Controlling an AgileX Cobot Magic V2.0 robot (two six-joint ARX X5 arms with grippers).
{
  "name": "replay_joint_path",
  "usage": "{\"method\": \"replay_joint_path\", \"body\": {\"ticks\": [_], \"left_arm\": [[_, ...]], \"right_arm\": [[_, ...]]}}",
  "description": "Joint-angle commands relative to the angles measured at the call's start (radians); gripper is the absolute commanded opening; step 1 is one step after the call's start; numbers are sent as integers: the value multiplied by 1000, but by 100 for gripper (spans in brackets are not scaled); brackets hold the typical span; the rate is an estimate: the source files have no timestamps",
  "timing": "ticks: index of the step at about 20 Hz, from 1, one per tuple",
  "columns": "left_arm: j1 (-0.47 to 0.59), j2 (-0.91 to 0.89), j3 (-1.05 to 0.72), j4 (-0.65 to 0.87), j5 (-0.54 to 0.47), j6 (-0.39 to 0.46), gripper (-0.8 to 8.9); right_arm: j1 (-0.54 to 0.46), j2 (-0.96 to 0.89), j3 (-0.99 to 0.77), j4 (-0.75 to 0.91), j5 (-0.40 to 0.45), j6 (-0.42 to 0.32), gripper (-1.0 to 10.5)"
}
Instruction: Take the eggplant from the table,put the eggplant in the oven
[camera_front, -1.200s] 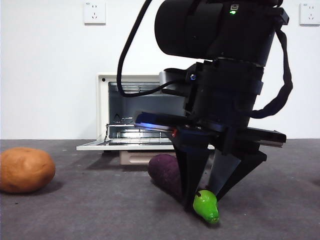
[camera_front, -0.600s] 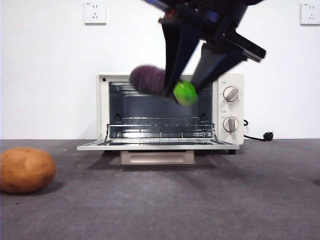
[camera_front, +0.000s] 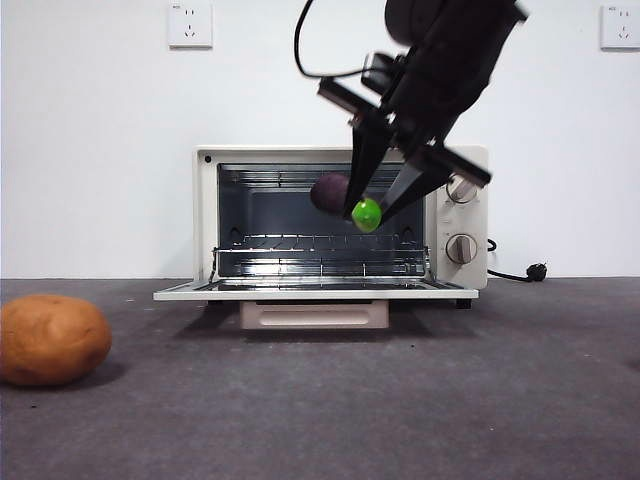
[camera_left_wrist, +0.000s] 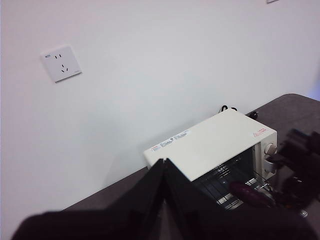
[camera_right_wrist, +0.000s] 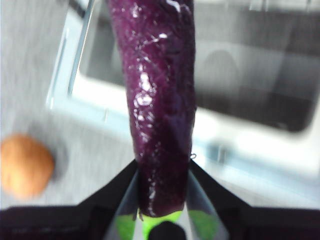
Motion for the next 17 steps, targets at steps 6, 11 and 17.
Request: {"method": "replay_joint_path", "body": {"ticks": [6, 11, 17], "left_arm": [[-3, -8, -3, -6, 4, -7, -5], [-3, -8, -3, -22, 4, -7, -6], [-3, -8, -3, -22, 4, -7, -5]], "right_arm": [[-51, 246, 275, 5, -24, 37, -12], [-80, 329, 371, 35, -21, 101, -12], [-81, 333, 371, 123, 74, 153, 78]]}}
